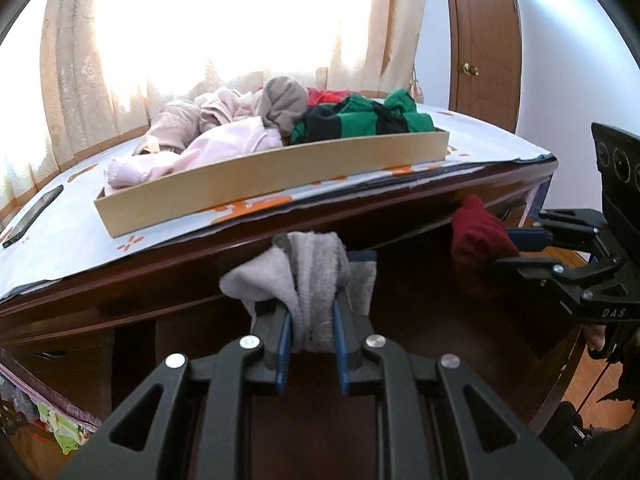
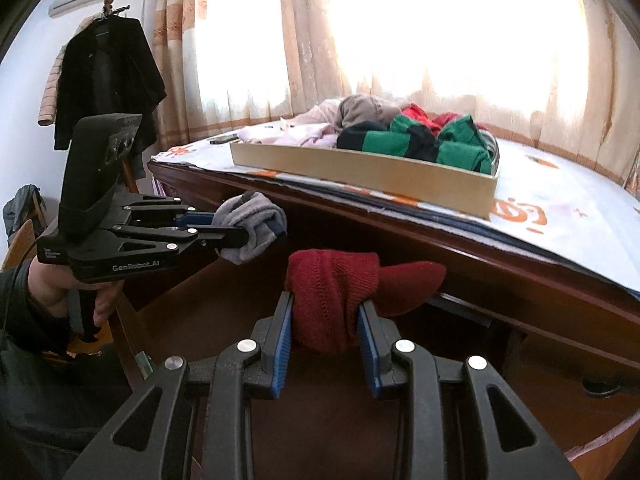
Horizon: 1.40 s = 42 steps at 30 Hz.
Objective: Take underwear out of drawer
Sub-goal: 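Lift both held socks up out of the drawer, then carry both socks over the cardboard tray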
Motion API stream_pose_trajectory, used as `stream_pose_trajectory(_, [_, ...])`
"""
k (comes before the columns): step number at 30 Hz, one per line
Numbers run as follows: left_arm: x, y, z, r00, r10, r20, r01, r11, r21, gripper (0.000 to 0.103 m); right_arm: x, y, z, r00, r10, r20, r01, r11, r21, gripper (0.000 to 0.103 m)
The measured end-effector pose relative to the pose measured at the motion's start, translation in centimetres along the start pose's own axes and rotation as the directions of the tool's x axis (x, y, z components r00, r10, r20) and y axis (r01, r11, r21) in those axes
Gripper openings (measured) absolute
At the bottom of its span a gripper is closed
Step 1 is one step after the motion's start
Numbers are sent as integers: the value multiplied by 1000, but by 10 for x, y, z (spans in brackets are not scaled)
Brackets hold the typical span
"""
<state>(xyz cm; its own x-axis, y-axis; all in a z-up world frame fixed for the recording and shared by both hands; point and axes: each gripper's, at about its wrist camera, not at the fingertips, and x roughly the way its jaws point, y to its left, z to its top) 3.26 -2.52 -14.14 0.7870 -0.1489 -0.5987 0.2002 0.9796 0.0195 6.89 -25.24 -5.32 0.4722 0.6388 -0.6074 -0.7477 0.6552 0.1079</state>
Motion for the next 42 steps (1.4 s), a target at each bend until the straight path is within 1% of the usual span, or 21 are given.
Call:
stream_pose_trajectory(3, [-1, 0, 1, 1000, 4, 10, -4, 1000, -3, 16, -3, 2, 0, 1000, -8, 21, 8, 1000, -14, 33])
stream_pose_trajectory(10, [-7, 0, 1, 999, 7, 46, -7, 1000, -14, 16, -12, 11, -2, 993, -57, 99, 63, 996, -56, 33])
stream_pose_trajectory(17, [-10, 1, 2, 997, 15, 78, -12, 999, -39, 16, -21, 12, -2, 982, -69, 174, 80, 995, -62, 33])
stream_pose_trajectory(21, [-12, 2, 3, 996, 16, 92, -12, 999, -49, 16, -26, 15, -4, 977, -77, 200, 93, 993, -72, 33])
stream_pose_trajectory(30, [-20, 2, 13, 993, 13, 115, -8, 999, -45, 16, -29, 14, 0, 977, -77, 199, 93, 993, -70, 33])
stream_pose_trajectory(35, [-28, 2, 26, 990, 20, 138, -17, 999, -30, 16, -35, 16, 15, 974, -68, 217, 87, 993, -77, 33])
stream_pose_trajectory(42, [-32, 8, 43, 988, 32, 150, -29, 999, -24, 16, -37, 19, 37, 971, -45, 235, 71, 992, -103, 33])
